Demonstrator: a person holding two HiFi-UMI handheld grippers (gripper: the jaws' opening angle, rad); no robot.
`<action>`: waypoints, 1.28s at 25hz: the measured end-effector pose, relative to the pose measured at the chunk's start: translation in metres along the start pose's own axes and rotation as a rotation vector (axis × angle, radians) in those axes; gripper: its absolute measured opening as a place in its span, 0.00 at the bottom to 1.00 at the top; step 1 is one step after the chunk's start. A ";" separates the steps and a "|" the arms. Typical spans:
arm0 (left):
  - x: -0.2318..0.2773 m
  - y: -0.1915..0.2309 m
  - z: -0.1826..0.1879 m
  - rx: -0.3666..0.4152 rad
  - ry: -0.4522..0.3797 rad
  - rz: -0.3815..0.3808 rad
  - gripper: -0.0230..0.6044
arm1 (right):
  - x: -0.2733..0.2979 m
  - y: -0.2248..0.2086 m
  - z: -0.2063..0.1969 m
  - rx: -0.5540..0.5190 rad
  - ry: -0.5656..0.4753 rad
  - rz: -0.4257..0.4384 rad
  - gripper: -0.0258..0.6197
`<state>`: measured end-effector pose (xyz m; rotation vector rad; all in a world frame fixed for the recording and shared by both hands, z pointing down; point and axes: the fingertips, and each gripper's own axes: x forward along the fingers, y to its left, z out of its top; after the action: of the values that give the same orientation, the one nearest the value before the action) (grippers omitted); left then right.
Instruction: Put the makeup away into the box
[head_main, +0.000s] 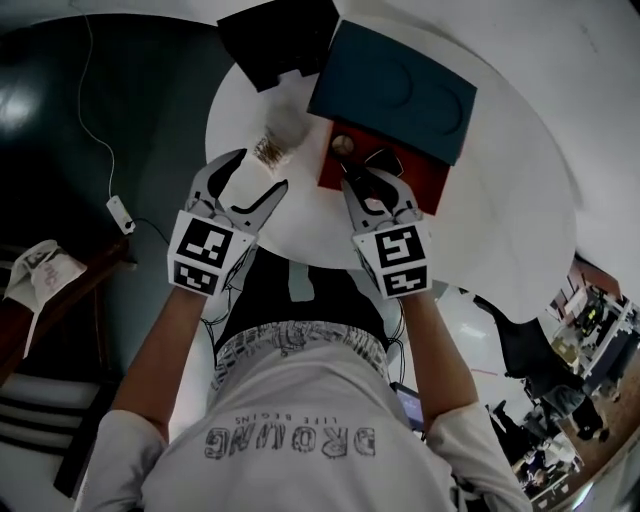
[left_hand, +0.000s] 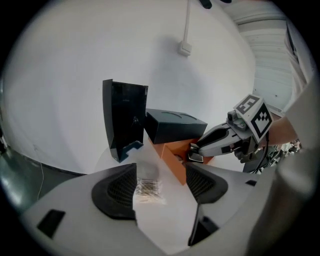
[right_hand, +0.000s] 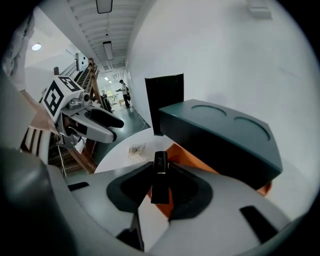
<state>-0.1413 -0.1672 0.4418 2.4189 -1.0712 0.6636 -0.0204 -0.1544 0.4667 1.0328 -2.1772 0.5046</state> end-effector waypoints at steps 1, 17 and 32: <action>0.004 -0.004 0.002 0.006 0.002 -0.010 0.56 | -0.002 -0.006 -0.003 0.007 0.002 -0.010 0.20; 0.066 -0.061 0.034 0.090 -0.002 -0.168 0.56 | -0.021 -0.082 -0.053 0.119 0.064 -0.161 0.20; 0.095 -0.080 0.035 0.128 0.031 -0.323 0.56 | -0.016 -0.116 -0.079 0.186 0.182 -0.330 0.20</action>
<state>-0.0150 -0.1906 0.4547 2.6000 -0.6196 0.6722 0.1104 -0.1706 0.5175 1.3604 -1.7802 0.6265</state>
